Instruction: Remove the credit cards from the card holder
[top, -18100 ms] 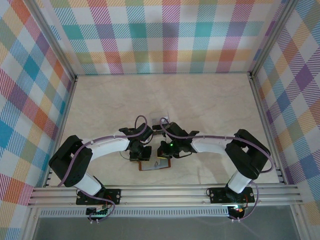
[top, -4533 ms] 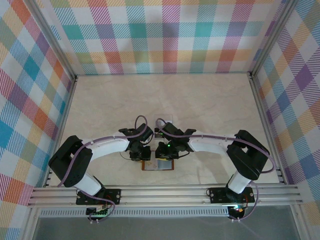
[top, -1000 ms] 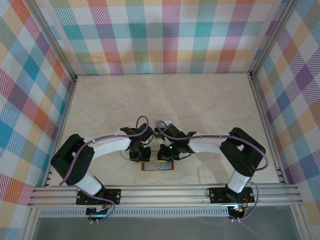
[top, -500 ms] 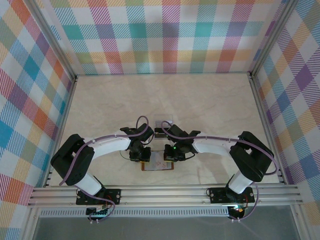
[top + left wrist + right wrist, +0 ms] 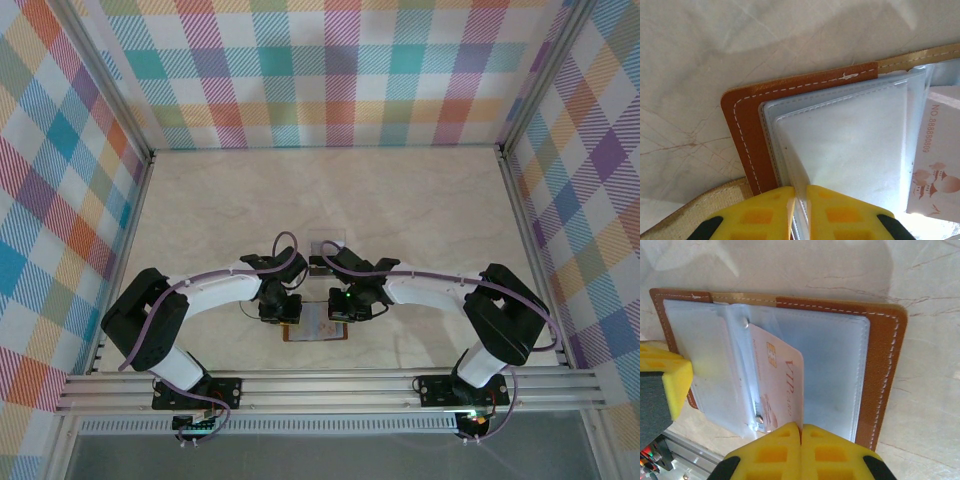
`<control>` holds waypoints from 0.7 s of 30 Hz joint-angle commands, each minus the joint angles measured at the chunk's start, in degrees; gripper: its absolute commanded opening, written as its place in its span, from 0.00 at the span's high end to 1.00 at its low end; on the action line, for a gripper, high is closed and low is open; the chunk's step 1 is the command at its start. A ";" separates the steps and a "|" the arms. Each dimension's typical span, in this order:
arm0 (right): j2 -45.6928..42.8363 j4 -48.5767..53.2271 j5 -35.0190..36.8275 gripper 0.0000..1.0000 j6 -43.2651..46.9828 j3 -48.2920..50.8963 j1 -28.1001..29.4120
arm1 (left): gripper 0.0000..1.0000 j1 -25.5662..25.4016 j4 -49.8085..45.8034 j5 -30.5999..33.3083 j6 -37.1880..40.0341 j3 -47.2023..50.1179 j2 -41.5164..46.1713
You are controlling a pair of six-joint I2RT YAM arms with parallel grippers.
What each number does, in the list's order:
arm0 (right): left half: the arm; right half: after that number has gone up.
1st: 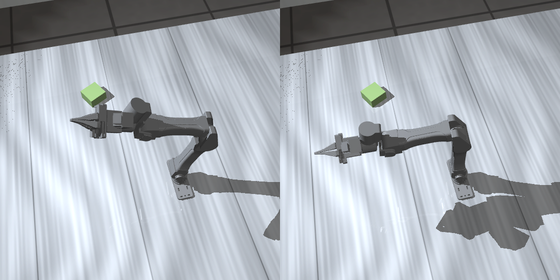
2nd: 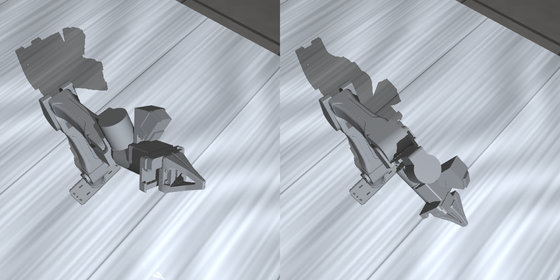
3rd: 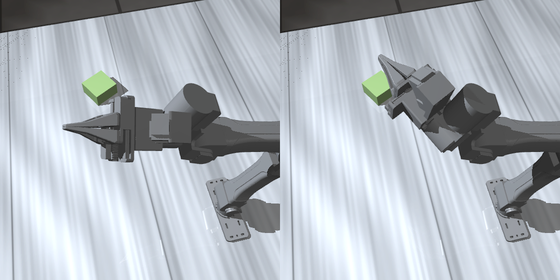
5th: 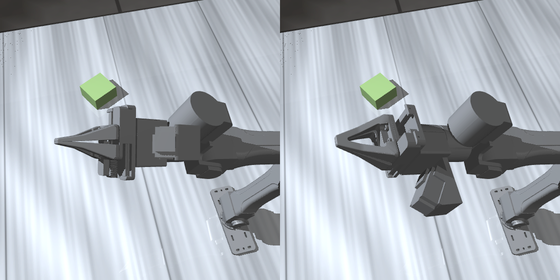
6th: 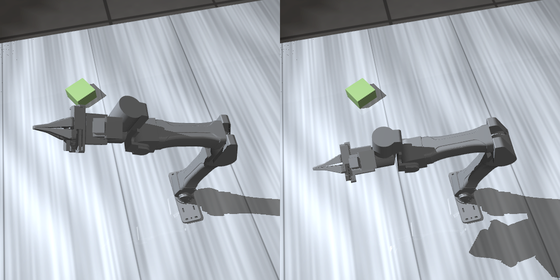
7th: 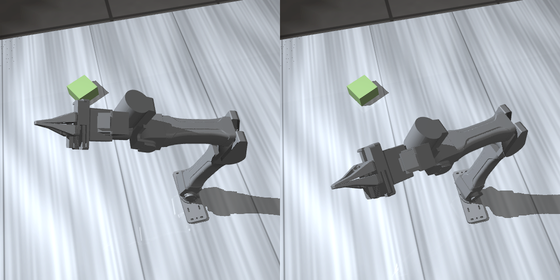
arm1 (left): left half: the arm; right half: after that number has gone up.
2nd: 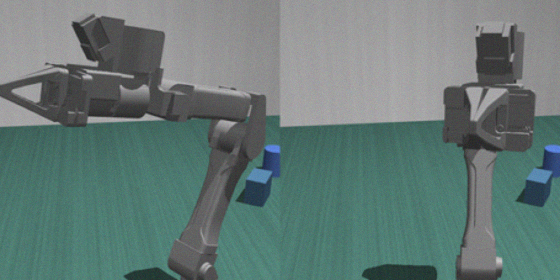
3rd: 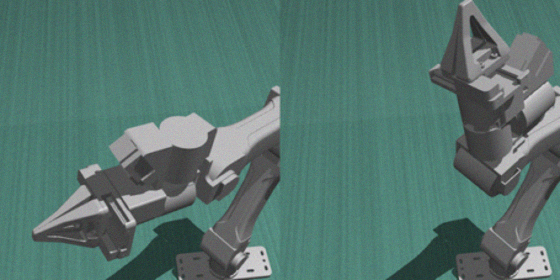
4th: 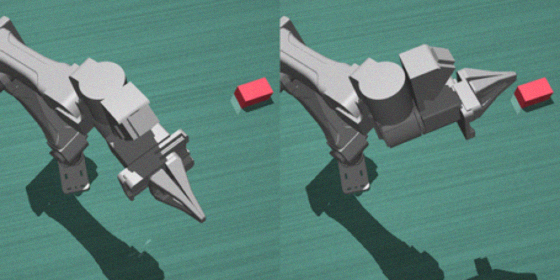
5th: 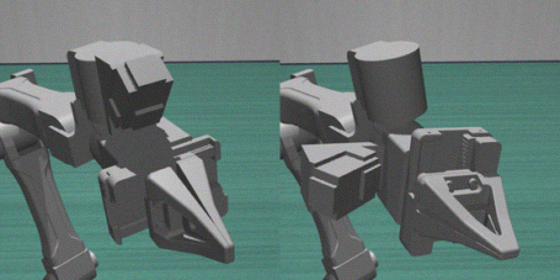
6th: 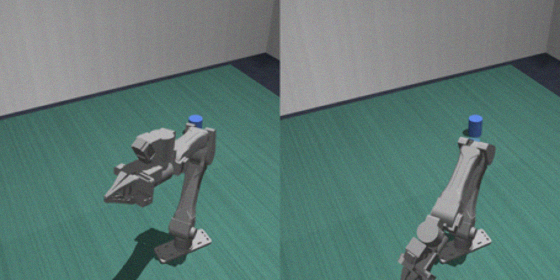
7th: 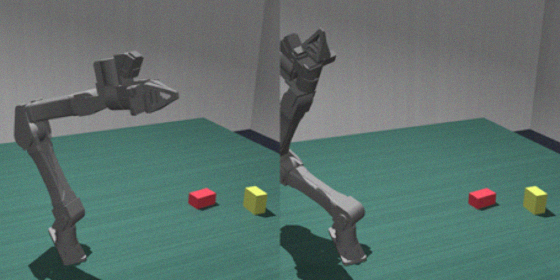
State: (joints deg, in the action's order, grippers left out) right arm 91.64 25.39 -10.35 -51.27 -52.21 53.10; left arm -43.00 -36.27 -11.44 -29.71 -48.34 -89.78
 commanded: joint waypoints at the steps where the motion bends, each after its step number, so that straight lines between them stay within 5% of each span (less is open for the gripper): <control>1: 1.20 0.23 -0.52 0.94 -1.26 -1.21 0.85 | 0.83 -0.63 -2.14 1.35 1.09 1.07 -1.01; 8: 1.35 -2.04 -2.09 0.83 -2.52 -1.73 1.27 | 0.83 -0.66 -1.79 1.15 1.08 1.25 -1.18; 21: 1.29 0.50 -0.87 0.91 -1.75 -2.96 1.30 | 0.83 -0.63 -2.07 1.33 1.08 0.58 -1.35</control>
State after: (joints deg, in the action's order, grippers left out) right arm 92.58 23.46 -12.01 -53.15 -53.89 54.08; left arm -43.00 -36.21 -11.44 -29.23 -48.34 -89.78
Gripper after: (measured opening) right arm 0.092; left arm 0.172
